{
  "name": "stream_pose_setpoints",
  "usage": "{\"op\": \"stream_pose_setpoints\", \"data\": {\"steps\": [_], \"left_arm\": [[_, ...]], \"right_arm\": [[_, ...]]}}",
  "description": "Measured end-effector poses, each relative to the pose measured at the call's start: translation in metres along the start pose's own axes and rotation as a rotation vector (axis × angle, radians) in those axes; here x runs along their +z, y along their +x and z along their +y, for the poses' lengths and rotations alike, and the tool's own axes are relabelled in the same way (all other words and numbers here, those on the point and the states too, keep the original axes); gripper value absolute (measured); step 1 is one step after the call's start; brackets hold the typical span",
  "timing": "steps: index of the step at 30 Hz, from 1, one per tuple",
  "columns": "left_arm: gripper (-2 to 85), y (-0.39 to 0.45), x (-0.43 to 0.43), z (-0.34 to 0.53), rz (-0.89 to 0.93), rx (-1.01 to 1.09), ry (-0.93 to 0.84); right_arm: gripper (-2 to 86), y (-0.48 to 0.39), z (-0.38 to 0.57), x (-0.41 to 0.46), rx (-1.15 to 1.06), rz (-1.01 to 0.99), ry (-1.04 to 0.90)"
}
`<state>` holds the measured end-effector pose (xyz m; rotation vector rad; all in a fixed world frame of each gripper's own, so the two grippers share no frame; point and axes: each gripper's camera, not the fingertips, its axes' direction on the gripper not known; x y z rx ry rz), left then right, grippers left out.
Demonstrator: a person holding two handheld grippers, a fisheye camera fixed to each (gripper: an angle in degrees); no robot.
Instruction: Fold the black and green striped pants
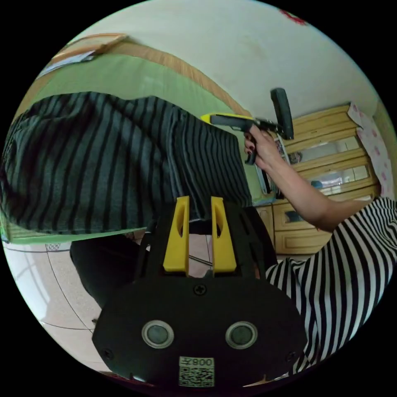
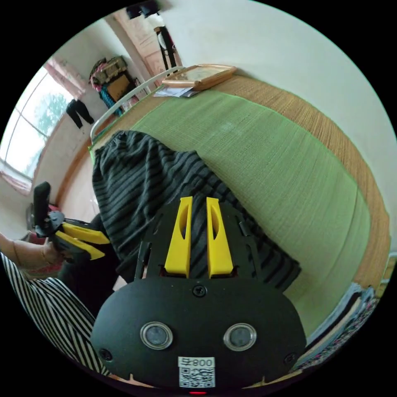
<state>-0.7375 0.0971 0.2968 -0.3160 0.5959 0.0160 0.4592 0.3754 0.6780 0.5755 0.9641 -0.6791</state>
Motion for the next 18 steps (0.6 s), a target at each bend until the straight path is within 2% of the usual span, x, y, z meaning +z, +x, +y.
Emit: {"op": "stream_pose_setpoints", "data": {"steps": [4, 6, 11, 18], "left_arm": [[7.7, 0.006, 0.042, 0.008, -0.029, -0.019, -0.151], [5.8, 0.005, 0.047, 0.012, -0.053, -0.038, -0.149], [2.6, 0.008, 0.044, 0.029, 0.02, -0.057, -0.117], [1.2, 0.03, 0.032, 0.044, 0.046, -0.024, -0.018]], "right_arm": [[7.7, -0.014, -0.017, 0.015, -0.099, 0.063, -0.087], [7.1, -0.016, -0.021, 0.02, -0.113, 0.07, -0.106], [3.9, -0.019, -0.025, 0.016, -0.158, 0.059, -0.129], [2.0, -0.005, -0.014, -0.032, -0.07, -0.019, 0.034]]}}
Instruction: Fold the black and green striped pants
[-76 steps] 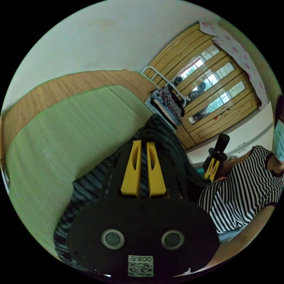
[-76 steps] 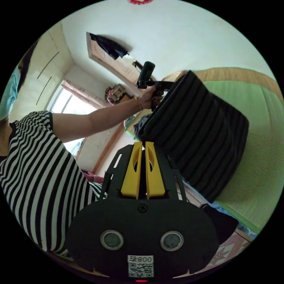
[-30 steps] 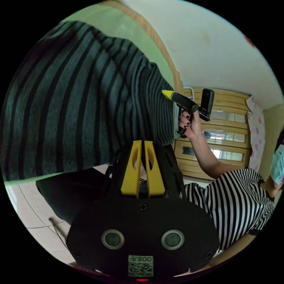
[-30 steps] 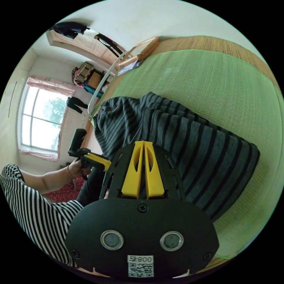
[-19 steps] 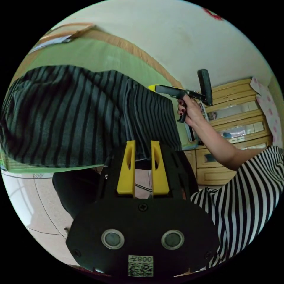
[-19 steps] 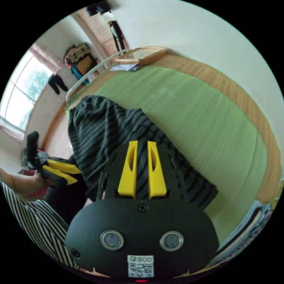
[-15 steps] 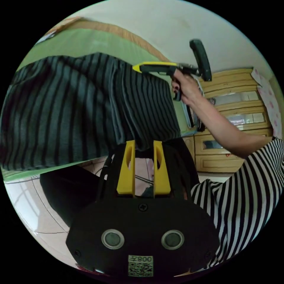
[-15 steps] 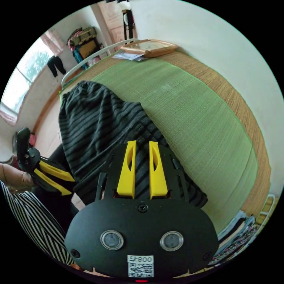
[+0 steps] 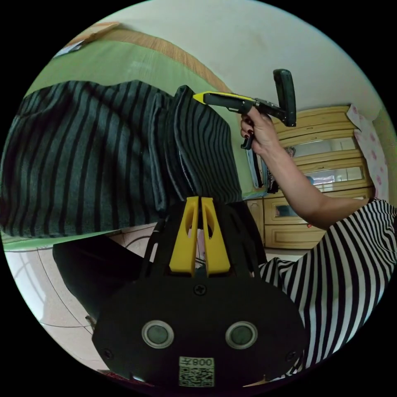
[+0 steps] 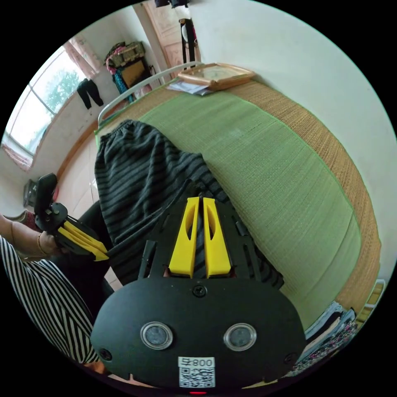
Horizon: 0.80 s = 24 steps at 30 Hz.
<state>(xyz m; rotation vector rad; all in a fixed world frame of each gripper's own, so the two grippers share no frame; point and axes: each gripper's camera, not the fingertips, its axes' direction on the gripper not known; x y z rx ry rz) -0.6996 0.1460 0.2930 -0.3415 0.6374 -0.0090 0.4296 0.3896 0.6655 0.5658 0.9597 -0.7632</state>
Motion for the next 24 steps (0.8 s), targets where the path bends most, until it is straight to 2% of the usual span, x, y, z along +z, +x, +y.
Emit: {"op": "stream_pose_setpoints", "data": {"steps": [3, 8, 19, 22, 24], "left_arm": [[1.1, 0.002, 0.002, 0.006, -0.067, 0.01, 0.021], [1.3, -0.012, 0.042, 0.019, -0.083, -0.047, -0.045], [0.4, 0.05, 0.08, 0.036, -0.234, 0.076, 0.042], [0.2, 0.058, 0.114, 0.041, -0.255, 0.109, -0.032], [0.2, 0.057, 0.138, 0.045, -0.283, 0.106, -0.087]], "right_arm": [[2.0, 0.008, -0.005, -0.001, 0.027, -0.027, 0.016], [2.3, 0.02, -0.011, 0.049, 0.069, 0.016, -0.142], [2.0, 0.059, 0.03, 0.006, 0.165, -0.072, 0.037], [1.5, 0.06, 0.045, 0.013, 0.145, -0.139, 0.028], [1.1, 0.063, 0.048, 0.037, 0.131, -0.136, -0.08]]}}
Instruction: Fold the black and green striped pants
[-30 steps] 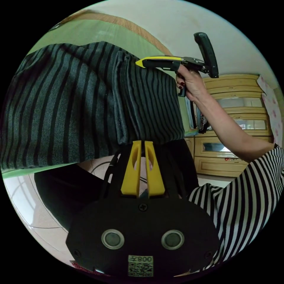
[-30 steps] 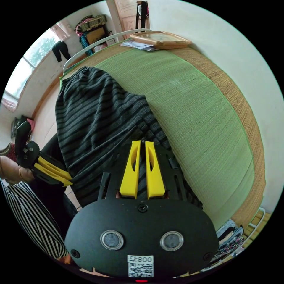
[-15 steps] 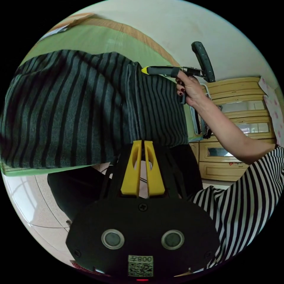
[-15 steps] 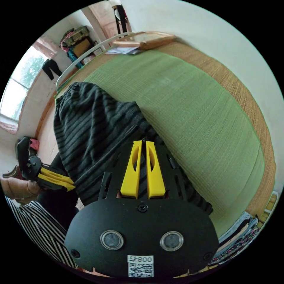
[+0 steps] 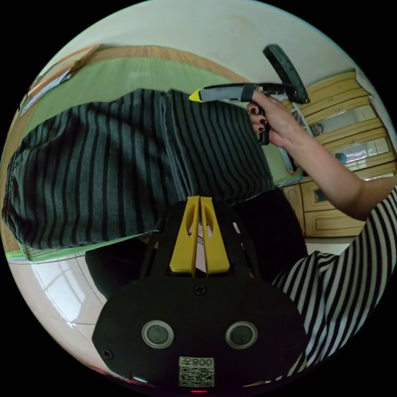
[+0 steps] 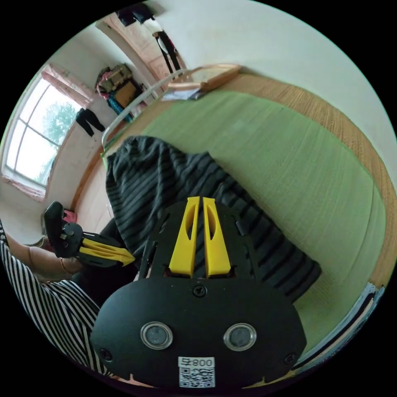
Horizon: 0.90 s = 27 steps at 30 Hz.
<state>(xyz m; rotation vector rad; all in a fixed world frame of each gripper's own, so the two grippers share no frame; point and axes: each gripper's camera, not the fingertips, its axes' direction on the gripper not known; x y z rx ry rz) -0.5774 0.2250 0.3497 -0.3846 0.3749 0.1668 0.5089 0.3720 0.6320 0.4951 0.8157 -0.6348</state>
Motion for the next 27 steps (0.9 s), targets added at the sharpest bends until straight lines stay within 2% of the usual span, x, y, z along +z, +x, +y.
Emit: {"op": "stream_pose_setpoints", "data": {"steps": [2, 4, 11, 15, 19, 23, 27], "left_arm": [[0.1, 0.004, 0.012, 0.002, 0.057, -0.033, 0.011], [0.1, 0.012, 0.014, 0.003, 0.069, -0.039, 0.028], [0.1, 0.057, 0.061, 0.006, -0.028, 0.045, 0.003], [0.1, 0.071, 0.084, 0.006, 0.016, 0.021, -0.002], [0.2, 0.102, 0.092, 0.011, -0.011, 0.046, 0.037], [0.5, 0.14, 0.117, 0.011, 0.002, 0.118, 0.017], [1.5, 0.183, 0.138, 0.008, 0.034, 0.212, 0.019]], "right_arm": [[0.7, 0.013, 0.003, 0.027, 0.018, 0.005, -0.116], [0.5, 0.031, 0.011, 0.016, 0.076, -0.081, -0.066], [0.2, 0.043, 0.082, -0.022, 0.057, -0.142, -0.014], [0.2, 0.056, 0.127, 0.017, 0.074, -0.181, -0.21], [0.3, 0.071, 0.15, -0.001, 0.108, -0.214, -0.114], [0.6, 0.093, 0.177, 0.004, 0.149, -0.217, -0.153], [1.6, 0.146, 0.229, -0.031, 0.352, -0.309, 0.057]]}}
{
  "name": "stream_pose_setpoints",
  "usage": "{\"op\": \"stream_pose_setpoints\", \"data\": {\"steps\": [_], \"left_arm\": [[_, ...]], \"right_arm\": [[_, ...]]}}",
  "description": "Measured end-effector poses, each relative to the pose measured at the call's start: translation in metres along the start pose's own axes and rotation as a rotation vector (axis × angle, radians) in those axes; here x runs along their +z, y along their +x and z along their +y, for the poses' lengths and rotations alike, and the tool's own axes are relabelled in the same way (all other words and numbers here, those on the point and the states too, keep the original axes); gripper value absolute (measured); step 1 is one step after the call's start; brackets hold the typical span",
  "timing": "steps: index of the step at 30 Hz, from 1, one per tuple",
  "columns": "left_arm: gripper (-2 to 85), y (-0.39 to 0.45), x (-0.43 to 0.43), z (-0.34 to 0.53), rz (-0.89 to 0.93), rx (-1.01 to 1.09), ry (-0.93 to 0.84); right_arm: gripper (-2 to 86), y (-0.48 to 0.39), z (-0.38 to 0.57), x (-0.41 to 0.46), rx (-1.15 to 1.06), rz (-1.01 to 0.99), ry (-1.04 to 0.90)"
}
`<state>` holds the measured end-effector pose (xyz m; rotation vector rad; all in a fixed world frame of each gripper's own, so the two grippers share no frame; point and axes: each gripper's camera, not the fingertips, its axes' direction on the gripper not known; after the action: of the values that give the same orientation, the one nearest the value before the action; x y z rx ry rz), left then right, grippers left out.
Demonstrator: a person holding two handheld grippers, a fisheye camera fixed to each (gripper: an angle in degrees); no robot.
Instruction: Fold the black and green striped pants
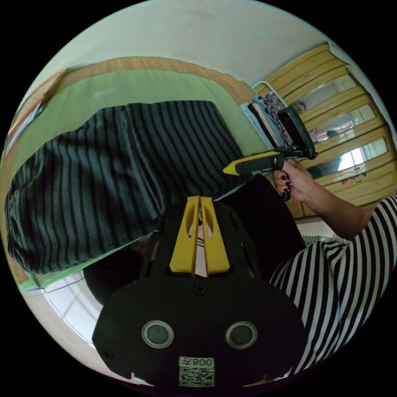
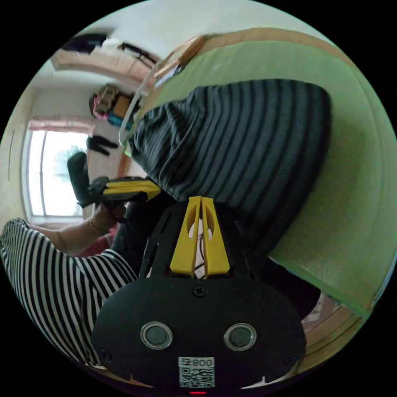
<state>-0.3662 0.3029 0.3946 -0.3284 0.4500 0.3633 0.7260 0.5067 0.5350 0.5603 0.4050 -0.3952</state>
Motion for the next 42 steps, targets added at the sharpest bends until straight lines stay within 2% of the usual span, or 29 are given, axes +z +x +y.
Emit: {"op": "stream_pose_setpoints", "data": {"steps": [5, 7, 12, 16, 20, 22, 27, 33, 39, 42], "left_arm": [[6.1, 0.067, 0.047, -0.026, 0.006, 0.16, -0.039], [7.5, 0.089, 0.065, -0.037, -0.004, 0.206, -0.063], [11.8, 0.147, 0.116, -0.06, -0.066, 0.318, -0.138], [13.3, 0.191, 0.164, -0.065, -0.231, 0.394, -0.209], [7.0, 0.226, 0.189, -0.062, -0.48, 0.455, -0.216], [5.3, 0.23, 0.185, -0.062, -0.459, 0.448, -0.205], [3.5, 0.221, 0.157, -0.067, -0.276, 0.347, -0.142], [2.7, 0.235, 0.139, -0.059, -0.297, 0.38, -0.109], [3.0, 0.24, 0.115, -0.051, -0.299, 0.416, -0.101], [3.2, 0.239, 0.099, -0.05, -0.303, 0.43, -0.087]], "right_arm": [[5.6, 0.08, 0.047, -0.045, 0.232, -0.045, 0.139], [7.5, 0.116, 0.061, -0.046, 0.333, -0.131, 0.143], [7.6, 0.158, 0.075, -0.039, 0.398, -0.332, 0.167], [7.2, 0.178, 0.08, -0.044, 0.391, -0.411, 0.172], [7.2, 0.181, 0.079, -0.047, 0.351, -0.431, 0.156], [7.6, 0.183, 0.077, -0.054, 0.315, -0.436, 0.148], [8.4, 0.204, 0.078, -0.08, 0.315, -0.476, 0.228], [11.4, 0.233, 0.037, -0.102, 0.36, -0.461, 0.328], [11.3, 0.237, -0.026, -0.09, 0.368, -0.414, 0.231], [9.6, 0.236, -0.038, -0.082, 0.375, -0.452, 0.192]]}}
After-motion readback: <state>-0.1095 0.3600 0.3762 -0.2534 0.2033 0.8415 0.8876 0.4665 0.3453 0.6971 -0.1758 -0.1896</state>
